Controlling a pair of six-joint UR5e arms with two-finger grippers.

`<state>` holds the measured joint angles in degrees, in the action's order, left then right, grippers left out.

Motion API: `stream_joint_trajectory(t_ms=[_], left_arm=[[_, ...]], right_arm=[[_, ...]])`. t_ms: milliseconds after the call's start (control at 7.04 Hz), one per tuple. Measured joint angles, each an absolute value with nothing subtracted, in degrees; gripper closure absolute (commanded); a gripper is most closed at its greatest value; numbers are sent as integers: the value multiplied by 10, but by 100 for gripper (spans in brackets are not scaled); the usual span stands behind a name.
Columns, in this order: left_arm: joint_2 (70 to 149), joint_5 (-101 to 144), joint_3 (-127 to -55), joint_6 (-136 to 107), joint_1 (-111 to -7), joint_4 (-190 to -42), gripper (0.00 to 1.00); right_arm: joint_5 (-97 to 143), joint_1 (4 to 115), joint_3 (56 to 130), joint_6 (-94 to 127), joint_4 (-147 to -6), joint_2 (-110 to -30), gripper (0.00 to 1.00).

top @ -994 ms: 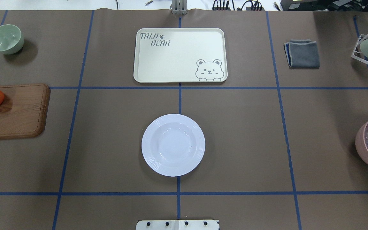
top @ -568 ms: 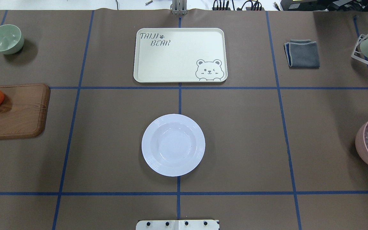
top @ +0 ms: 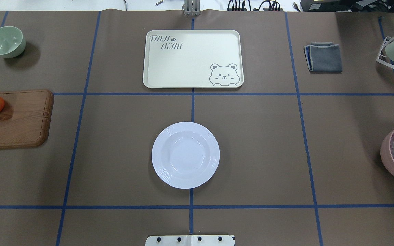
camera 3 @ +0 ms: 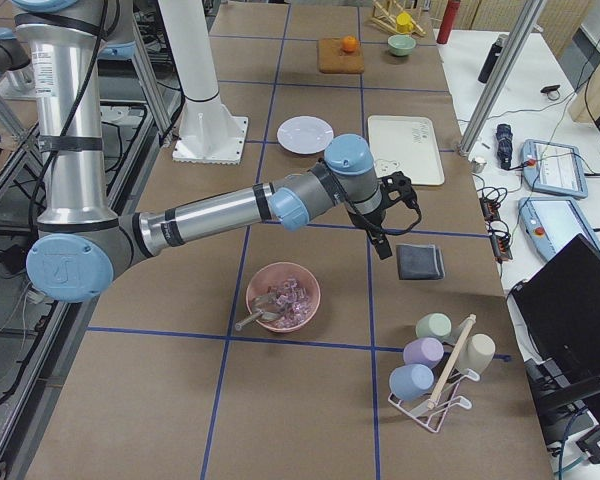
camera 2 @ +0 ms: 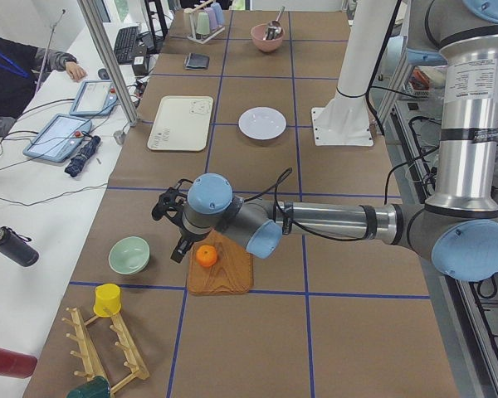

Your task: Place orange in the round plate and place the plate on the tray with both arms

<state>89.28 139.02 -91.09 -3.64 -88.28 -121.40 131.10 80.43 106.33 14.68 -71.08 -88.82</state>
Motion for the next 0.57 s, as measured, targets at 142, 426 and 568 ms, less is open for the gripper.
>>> stream_joint_trajectory(t_ms=[142,426,568], left_arm=[[892,1373,-899,-83,-854,-1230,2],[892,1313,-883,-191,-769,-1265,2],[893,1290,-867,-231,-733,-1295,2]], right_arm=[[1301,773,1066,230,-682,-889,0],[1265,718,1066,333,-638,-894,0],[1259,706,1066,349,-631,-895,0]])
